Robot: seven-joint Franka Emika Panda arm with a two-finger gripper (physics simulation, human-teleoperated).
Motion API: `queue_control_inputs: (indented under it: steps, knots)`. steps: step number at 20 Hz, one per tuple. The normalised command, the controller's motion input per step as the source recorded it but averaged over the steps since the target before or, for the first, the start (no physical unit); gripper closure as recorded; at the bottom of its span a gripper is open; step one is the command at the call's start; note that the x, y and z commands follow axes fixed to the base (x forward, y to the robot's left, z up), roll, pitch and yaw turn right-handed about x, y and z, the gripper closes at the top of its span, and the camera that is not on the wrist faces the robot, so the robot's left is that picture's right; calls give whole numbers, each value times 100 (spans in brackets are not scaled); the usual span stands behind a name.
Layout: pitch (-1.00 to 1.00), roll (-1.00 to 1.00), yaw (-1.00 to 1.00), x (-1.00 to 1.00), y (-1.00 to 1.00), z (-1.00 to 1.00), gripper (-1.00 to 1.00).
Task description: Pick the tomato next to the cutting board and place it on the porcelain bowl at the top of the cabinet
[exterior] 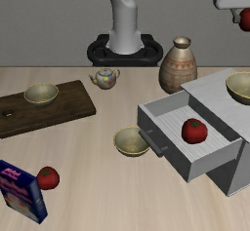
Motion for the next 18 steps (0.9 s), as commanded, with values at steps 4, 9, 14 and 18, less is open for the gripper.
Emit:
queue_control_inputs:
  steps: [4,9,14,18]
  knots:
    - [0,0,0,100,0,0,100]
    - [0,0,0,100,0,0,100]
    - [0,0,0,-20,-40,-40,100]
    - [0,0,0,0,0,-100,100]
